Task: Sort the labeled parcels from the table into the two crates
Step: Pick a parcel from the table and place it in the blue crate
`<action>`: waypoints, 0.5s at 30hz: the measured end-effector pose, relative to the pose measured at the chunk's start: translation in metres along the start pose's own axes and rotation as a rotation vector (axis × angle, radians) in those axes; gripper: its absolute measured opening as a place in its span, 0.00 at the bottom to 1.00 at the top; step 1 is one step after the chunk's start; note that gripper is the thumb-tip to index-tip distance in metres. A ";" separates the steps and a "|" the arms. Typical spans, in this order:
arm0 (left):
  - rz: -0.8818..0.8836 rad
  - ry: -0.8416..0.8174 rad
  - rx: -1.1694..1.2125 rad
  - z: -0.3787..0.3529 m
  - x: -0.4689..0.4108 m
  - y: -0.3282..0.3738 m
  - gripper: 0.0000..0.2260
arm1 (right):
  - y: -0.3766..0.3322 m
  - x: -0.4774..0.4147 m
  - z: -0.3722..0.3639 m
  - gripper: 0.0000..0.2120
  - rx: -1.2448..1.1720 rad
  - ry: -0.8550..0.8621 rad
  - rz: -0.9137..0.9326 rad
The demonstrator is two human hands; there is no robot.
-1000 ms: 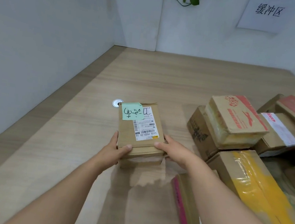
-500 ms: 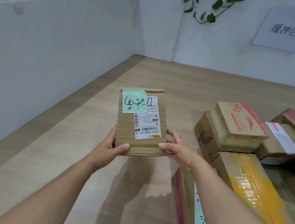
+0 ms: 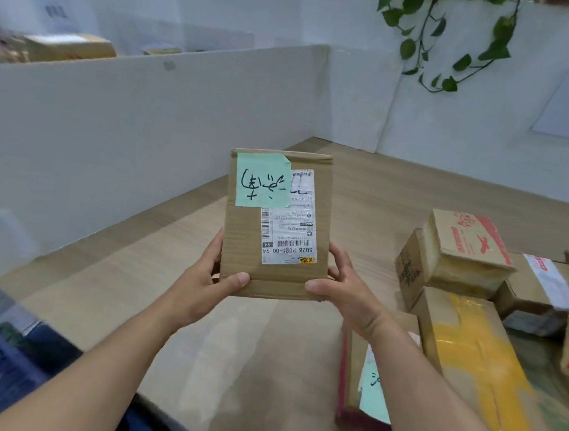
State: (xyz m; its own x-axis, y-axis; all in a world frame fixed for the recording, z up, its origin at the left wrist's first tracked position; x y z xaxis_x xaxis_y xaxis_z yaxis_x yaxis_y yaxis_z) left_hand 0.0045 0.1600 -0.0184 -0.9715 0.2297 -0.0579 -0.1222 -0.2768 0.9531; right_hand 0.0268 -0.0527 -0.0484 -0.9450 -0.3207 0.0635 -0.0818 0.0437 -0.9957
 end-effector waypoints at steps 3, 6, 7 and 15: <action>-0.009 0.079 -0.033 0.013 0.033 0.007 0.34 | -0.007 0.011 -0.024 0.41 0.000 -0.028 0.047; 0.002 0.133 -0.084 0.026 0.062 0.009 0.35 | -0.007 0.017 -0.049 0.42 -0.015 -0.068 0.061; 0.014 0.144 -0.100 0.031 0.072 0.008 0.36 | -0.005 0.018 -0.057 0.42 -0.023 -0.079 0.057; 0.171 0.291 -0.318 0.101 0.162 -0.016 0.41 | 0.012 0.018 -0.128 0.46 -0.006 -0.227 0.019</action>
State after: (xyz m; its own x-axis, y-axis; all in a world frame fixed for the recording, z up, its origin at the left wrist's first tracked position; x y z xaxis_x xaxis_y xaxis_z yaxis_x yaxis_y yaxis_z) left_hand -0.1301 0.2958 -0.0131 -0.9941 -0.1035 -0.0319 0.0330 -0.5705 0.8206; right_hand -0.0316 0.0629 -0.0510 -0.8508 -0.5247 0.0273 -0.0674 0.0575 -0.9961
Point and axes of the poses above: each hand's wrist, its own x-axis away from the middle knuckle, its own z-axis out of the back of the hand, y = z × x, the point moved 8 cm from there along -x, towards the middle knuckle
